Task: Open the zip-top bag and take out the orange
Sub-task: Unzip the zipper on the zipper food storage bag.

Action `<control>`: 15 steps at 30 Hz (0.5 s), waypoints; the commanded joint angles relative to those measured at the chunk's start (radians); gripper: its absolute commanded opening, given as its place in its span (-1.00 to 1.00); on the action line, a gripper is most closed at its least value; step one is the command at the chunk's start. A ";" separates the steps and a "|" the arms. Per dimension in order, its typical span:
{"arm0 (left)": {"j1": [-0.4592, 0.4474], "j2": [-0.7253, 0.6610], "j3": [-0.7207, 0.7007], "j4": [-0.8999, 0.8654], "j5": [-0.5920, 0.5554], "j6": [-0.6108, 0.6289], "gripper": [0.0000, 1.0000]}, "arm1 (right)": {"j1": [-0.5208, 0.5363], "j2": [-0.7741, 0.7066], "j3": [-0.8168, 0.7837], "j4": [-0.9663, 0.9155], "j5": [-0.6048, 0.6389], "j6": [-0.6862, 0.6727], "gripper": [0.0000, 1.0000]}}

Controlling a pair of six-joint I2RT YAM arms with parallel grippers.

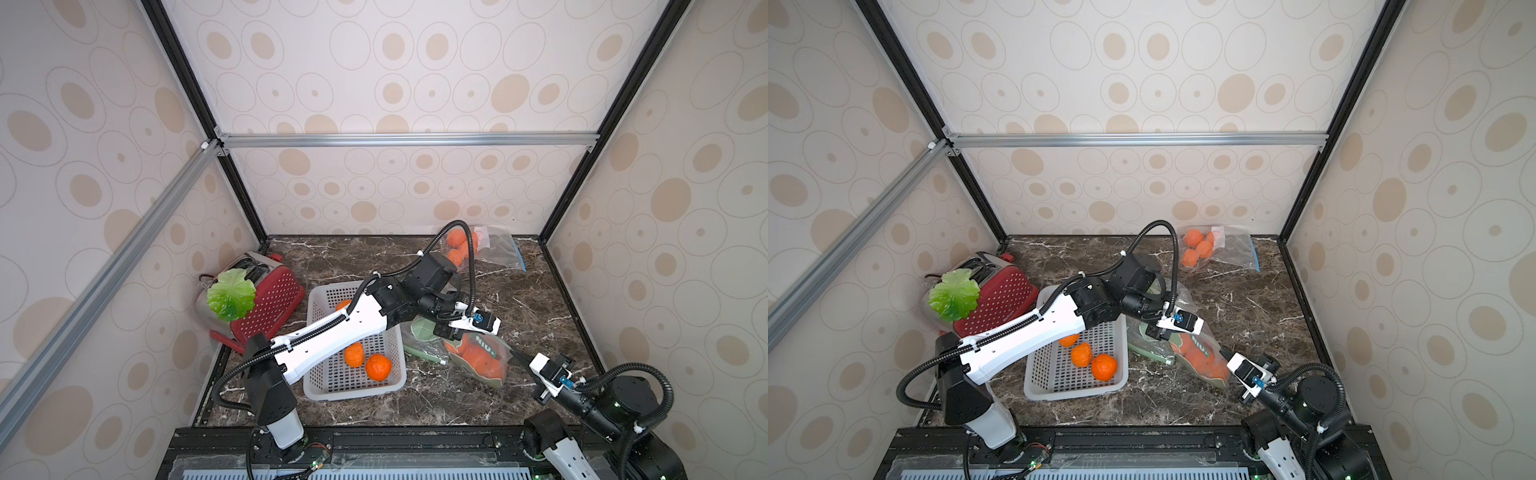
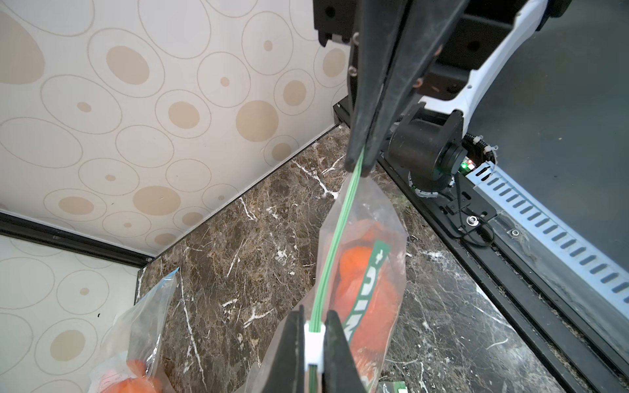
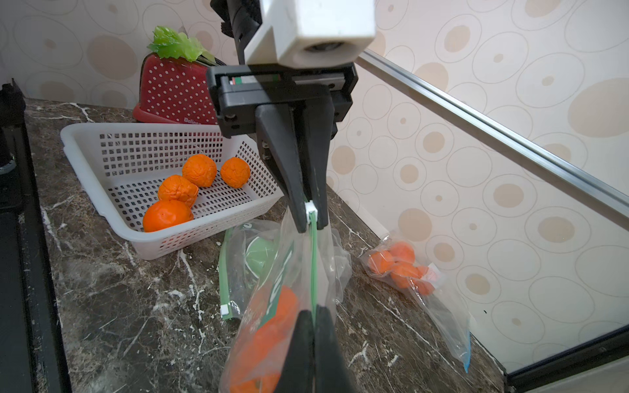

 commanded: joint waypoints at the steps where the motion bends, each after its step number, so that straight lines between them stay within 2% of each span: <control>1: 0.050 0.020 0.043 -0.059 -0.182 0.044 -0.97 | 0.001 -0.040 0.057 -0.038 0.025 -0.021 -1.00; 5: 0.068 0.035 0.070 -0.077 -0.234 0.053 -0.99 | 0.003 -0.075 0.061 -0.070 0.055 -0.026 -1.00; 15: 0.144 0.041 0.093 -0.086 -0.261 0.051 -0.98 | 0.043 -0.083 0.112 -0.162 0.121 -0.044 -1.00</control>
